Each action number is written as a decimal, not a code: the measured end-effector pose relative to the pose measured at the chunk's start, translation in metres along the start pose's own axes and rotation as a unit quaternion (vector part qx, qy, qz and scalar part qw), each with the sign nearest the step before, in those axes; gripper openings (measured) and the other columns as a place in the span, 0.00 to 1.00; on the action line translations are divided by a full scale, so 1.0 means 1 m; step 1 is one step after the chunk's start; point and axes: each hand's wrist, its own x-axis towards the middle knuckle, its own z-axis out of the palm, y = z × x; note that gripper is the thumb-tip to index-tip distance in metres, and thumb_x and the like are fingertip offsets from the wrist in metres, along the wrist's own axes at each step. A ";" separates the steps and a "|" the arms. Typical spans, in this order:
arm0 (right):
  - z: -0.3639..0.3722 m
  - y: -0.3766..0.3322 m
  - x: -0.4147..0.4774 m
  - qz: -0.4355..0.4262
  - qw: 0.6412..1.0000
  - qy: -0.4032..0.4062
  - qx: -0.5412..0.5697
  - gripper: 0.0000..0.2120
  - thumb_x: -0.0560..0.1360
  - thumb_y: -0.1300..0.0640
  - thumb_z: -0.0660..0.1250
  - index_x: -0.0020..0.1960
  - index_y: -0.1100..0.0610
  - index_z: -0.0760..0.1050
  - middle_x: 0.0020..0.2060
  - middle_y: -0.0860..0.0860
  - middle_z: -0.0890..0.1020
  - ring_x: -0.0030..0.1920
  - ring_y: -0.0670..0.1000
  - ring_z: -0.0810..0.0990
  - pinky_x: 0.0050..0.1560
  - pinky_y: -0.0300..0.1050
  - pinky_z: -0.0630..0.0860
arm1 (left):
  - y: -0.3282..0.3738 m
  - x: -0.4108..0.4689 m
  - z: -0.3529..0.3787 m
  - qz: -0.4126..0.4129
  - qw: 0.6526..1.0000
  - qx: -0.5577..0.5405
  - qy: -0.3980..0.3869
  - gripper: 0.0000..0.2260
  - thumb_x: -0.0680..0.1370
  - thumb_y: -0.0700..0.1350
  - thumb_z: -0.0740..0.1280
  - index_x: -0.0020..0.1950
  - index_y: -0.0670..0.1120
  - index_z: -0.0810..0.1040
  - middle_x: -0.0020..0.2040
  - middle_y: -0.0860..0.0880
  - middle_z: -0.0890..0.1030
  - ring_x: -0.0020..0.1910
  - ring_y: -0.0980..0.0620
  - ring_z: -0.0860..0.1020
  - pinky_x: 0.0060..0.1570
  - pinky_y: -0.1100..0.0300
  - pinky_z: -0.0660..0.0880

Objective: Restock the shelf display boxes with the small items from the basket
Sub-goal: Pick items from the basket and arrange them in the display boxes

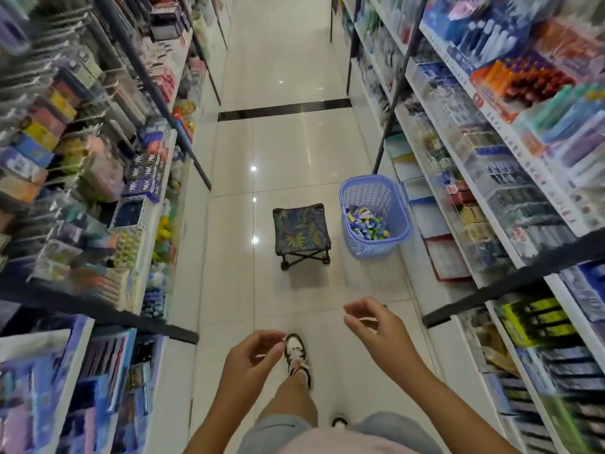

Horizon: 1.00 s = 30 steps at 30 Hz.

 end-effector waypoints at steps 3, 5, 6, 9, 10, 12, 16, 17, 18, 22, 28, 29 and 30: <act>-0.003 -0.002 0.050 0.024 1.000 0.017 -0.008 0.04 0.74 0.56 0.69 0.48 0.48 0.78 0.44 0.42 0.82 0.44 0.38 0.79 0.44 0.29 0.74 | 0.023 0.064 -0.001 0.011 0.999 0.014 -0.031 0.06 0.75 0.40 0.70 0.48 0.50 0.83 0.45 0.52 0.85 0.46 0.55 0.82 0.49 0.60 0.79; -0.006 -0.003 0.079 0.045 0.998 0.041 -0.003 0.05 0.73 0.57 0.70 0.47 0.48 0.78 0.44 0.43 0.82 0.44 0.40 0.80 0.45 0.32 0.74 | 0.042 0.106 0.000 0.026 0.997 0.028 -0.071 0.05 0.76 0.40 0.70 0.49 0.48 0.82 0.45 0.50 0.84 0.46 0.52 0.82 0.49 0.61 0.79; -0.008 -0.005 0.093 0.052 0.997 0.054 0.001 0.06 0.73 0.58 0.70 0.46 0.47 0.77 0.43 0.43 0.82 0.44 0.40 0.80 0.45 0.32 0.74 | 0.053 0.127 0.000 0.038 0.994 0.039 -0.090 0.05 0.76 0.40 0.69 0.49 0.48 0.82 0.45 0.50 0.84 0.46 0.52 0.82 0.48 0.62 0.79; -0.015 -0.009 0.125 0.075 0.993 0.093 0.017 0.07 0.73 0.59 0.70 0.46 0.48 0.78 0.43 0.43 0.83 0.44 0.39 0.81 0.45 0.31 0.75 | 0.088 0.187 0.002 0.071 0.988 0.053 -0.129 0.05 0.76 0.41 0.69 0.50 0.49 0.82 0.44 0.53 0.84 0.45 0.56 0.82 0.48 0.64 0.78; -0.018 -0.011 0.135 0.083 0.991 0.106 0.025 0.06 0.73 0.59 0.70 0.46 0.48 0.78 0.43 0.44 0.83 0.44 0.39 0.81 0.45 0.30 0.75 | 0.100 0.206 0.004 0.084 0.985 0.053 -0.139 0.05 0.76 0.41 0.69 0.50 0.49 0.82 0.45 0.53 0.84 0.45 0.58 0.82 0.47 0.65 0.77; -0.024 -0.012 0.154 0.107 0.985 0.126 0.038 0.06 0.73 0.60 0.70 0.46 0.49 0.79 0.43 0.45 0.83 0.44 0.40 0.81 0.47 0.33 0.76 | 0.122 0.244 0.009 0.098 0.981 0.057 -0.158 0.06 0.76 0.40 0.69 0.52 0.47 0.81 0.46 0.54 0.83 0.44 0.60 0.81 0.45 0.68 0.76; -0.037 -0.005 0.189 0.161 0.964 0.193 0.084 0.07 0.72 0.63 0.71 0.46 0.51 0.79 0.43 0.47 0.83 0.47 0.47 0.81 0.51 0.43 0.77 | 0.152 0.317 0.025 0.106 0.973 0.063 -0.196 0.06 0.76 0.39 0.69 0.52 0.47 0.82 0.45 0.55 0.84 0.42 0.62 0.80 0.43 0.69 0.75; -0.041 -0.003 0.201 0.172 0.958 0.210 0.094 0.08 0.72 0.64 0.71 0.45 0.52 0.79 0.42 0.48 0.83 0.47 0.49 0.81 0.50 0.44 0.77 | 0.157 0.336 0.030 0.104 0.971 0.066 -0.207 0.06 0.76 0.40 0.69 0.51 0.48 0.82 0.44 0.55 0.84 0.43 0.61 0.81 0.44 0.68 0.76; -0.045 -0.002 0.213 0.181 0.952 0.225 0.099 0.08 0.71 0.64 0.71 0.44 0.52 0.80 0.41 0.49 0.83 0.46 0.50 0.81 0.50 0.44 0.77 | 0.161 0.355 0.035 0.099 0.969 0.069 -0.217 0.06 0.76 0.40 0.70 0.50 0.49 0.82 0.44 0.55 0.84 0.44 0.59 0.81 0.45 0.67 0.77; -0.067 0.006 0.282 0.200 0.940 0.254 0.107 0.08 0.71 0.65 0.71 0.42 0.53 0.79 0.40 0.50 0.83 0.45 0.51 0.81 0.46 0.40 0.77 | 0.173 0.426 0.061 0.071 0.967 0.070 -0.236 0.05 0.75 0.38 0.70 0.48 0.46 0.83 0.43 0.52 0.85 0.42 0.57 0.82 0.43 0.68 0.75; -0.124 0.007 0.418 0.179 0.946 0.255 0.091 0.09 0.73 0.59 0.70 0.43 0.45 0.76 0.40 0.42 0.82 0.43 0.36 0.79 0.40 0.25 0.71 | 0.202 0.529 0.111 0.036 0.959 0.100 -0.263 0.04 0.76 0.40 0.70 0.49 0.46 0.82 0.44 0.51 0.85 0.45 0.55 0.83 0.45 0.64 0.78; -0.137 0.007 0.438 0.182 0.944 0.256 0.101 0.08 0.74 0.59 0.70 0.43 0.45 0.76 0.41 0.42 0.82 0.44 0.37 0.79 0.41 0.26 0.71 | 0.207 0.546 0.120 0.036 0.956 0.107 -0.270 0.04 0.76 0.41 0.70 0.49 0.48 0.83 0.44 0.52 0.85 0.44 0.56 0.83 0.43 0.65 0.78; -0.151 0.007 0.457 0.186 0.941 0.258 0.113 0.07 0.75 0.57 0.69 0.44 0.45 0.76 0.42 0.42 0.82 0.45 0.38 0.79 0.41 0.27 0.71 | 0.213 0.563 0.129 0.037 0.953 0.114 -0.278 0.04 0.76 0.42 0.70 0.48 0.49 0.83 0.44 0.52 0.85 0.44 0.56 0.83 0.41 0.66 0.77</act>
